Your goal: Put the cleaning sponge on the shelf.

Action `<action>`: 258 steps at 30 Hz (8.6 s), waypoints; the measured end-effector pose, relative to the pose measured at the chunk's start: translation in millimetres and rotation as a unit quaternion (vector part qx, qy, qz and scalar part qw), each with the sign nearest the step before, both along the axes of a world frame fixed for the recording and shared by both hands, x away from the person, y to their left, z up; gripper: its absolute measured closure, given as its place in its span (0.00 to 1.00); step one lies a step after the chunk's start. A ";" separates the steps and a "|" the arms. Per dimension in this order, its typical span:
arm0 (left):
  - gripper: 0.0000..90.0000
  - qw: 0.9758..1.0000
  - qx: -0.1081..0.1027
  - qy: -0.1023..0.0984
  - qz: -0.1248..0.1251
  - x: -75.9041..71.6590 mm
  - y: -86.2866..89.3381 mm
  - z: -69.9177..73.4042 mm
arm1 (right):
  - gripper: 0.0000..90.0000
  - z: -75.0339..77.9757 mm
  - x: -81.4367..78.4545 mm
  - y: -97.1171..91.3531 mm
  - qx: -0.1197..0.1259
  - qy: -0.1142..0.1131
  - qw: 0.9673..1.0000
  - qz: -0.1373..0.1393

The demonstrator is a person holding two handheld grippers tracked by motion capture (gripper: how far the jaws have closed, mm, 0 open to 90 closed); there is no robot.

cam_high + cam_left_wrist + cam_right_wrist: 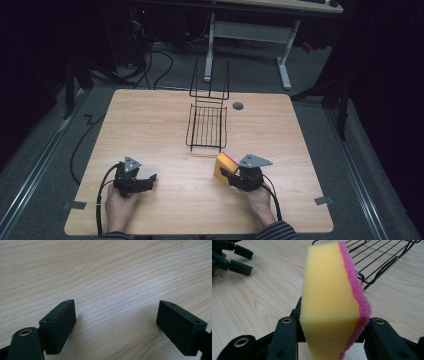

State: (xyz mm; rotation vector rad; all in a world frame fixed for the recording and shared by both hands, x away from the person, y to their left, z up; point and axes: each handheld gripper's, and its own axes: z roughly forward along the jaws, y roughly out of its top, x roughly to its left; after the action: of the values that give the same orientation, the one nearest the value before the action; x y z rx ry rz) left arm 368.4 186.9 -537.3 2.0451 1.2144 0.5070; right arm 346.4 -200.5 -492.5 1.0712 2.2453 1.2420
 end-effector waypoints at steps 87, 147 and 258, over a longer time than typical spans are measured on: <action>0.18 1.000 0.000 0.000 0.000 0.1 0.1 0.0 | 0.67 92.7 49.8 1.2 0.047 -0.040 0.998 0.001; 0.19 1.000 0.000 0.000 0.000 0.1 0.0 -0.1 | 0.67 55.0 136.2 48.7 -0.008 -0.017 1.000 -0.016; 0.18 1.000 0.000 0.000 -0.002 0.3 0.1 0.1 | 0.36 81.3 87.8 -5.9 0.067 -0.019 0.998 -0.006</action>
State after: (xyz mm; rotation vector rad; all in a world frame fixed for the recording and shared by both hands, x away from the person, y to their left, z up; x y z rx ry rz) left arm 368.7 186.9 -537.2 2.0476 1.2115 0.5049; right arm 434.3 -206.3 -411.3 1.0955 2.1502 1.4131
